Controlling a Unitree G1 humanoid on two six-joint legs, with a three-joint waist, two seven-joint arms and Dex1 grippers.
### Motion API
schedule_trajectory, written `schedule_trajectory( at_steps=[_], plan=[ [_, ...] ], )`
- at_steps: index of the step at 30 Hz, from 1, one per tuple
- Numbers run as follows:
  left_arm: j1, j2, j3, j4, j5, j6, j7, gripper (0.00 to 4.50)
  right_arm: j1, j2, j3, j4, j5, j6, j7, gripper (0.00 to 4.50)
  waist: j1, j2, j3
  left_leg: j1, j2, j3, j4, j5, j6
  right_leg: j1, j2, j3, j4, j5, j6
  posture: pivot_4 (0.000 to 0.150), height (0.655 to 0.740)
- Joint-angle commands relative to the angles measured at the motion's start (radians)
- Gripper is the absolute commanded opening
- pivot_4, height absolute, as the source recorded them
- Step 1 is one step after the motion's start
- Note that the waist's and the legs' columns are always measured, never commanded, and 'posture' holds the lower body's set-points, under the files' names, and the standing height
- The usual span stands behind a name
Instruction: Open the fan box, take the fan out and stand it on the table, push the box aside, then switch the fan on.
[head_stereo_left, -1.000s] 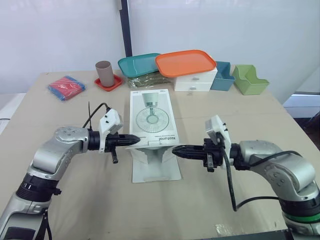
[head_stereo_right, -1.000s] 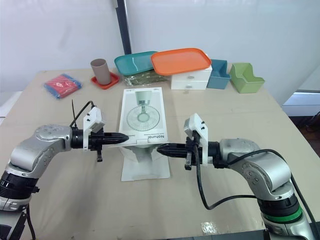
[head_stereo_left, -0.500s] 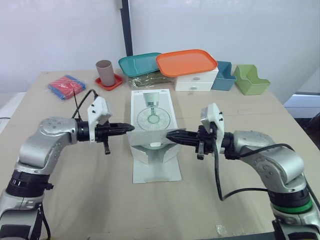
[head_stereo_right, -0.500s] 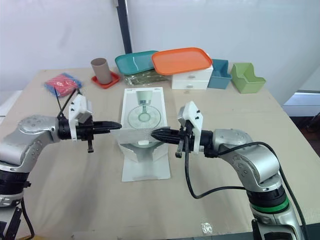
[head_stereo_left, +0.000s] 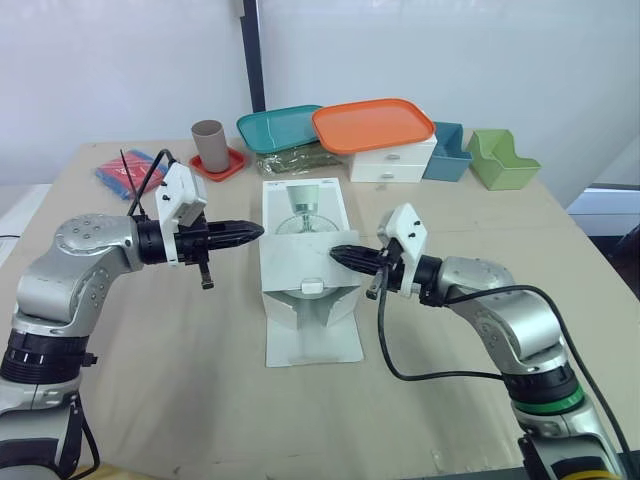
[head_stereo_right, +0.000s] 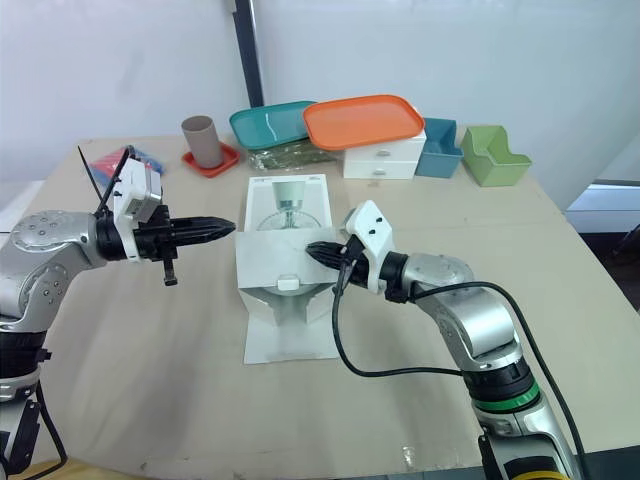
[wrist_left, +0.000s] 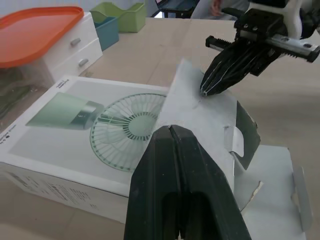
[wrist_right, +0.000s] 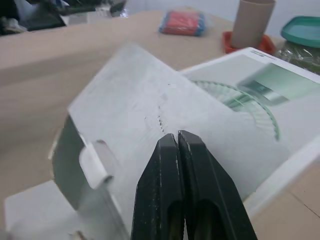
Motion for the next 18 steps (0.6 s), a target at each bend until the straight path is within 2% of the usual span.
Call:
schedule_trajectory(
  at_steps=[1, 6, 12, 18],
  plan=[
    [-0.014, 0.004, 0.017, -0.055, -0.021, 0.011, 0.01, 0.0, -0.006, 0.009, 0.011, -0.012, -0.028, -0.022, -0.001, 0.08, 0.0, 0.0, 0.0, 0.0, 0.0, 0.0, 0.0, 0.0, 0.0, 0.0, 0.0, 0.0, 0.0, 0.0, 0.0, 0.15, 0.74],
    [0.014, 0.013, -0.005, -0.106, -0.052, 0.08, 0.007, 0.0, 0.005, 0.016, 0.02, -0.017, -0.041, -0.017, 0.005, 0.08, -0.001, 0.0, 0.0, 0.0, 0.0, 0.0, 0.0, 0.0, 0.0, 0.0, 0.0, 0.0, 0.0, 0.0, 0.0, 0.15, 0.74],
    [0.096, 0.095, -0.021, -0.184, -0.115, 0.204, -0.055, 0.0, 0.012, 0.011, 0.023, -0.019, -0.042, -0.015, 0.017, 0.08, -0.011, 0.0, 0.0, 0.0, 0.0, 0.0, 0.0, -0.001, 0.002, 0.0, 0.0, 0.0, 0.0, 0.0, 0.0, 0.15, 0.74],
    [0.097, 0.131, 0.017, -0.247, -0.249, 0.35, -0.056, 0.0, 0.01, 0.012, 0.021, -0.004, -0.049, -0.018, 0.018, 0.08, -0.011, 0.0, 0.0, 0.0, 0.0, 0.0, 0.0, -0.001, 0.002, 0.0, 0.001, 0.001, 0.001, 0.0, 0.0, 0.15, 0.74]
  ],
)
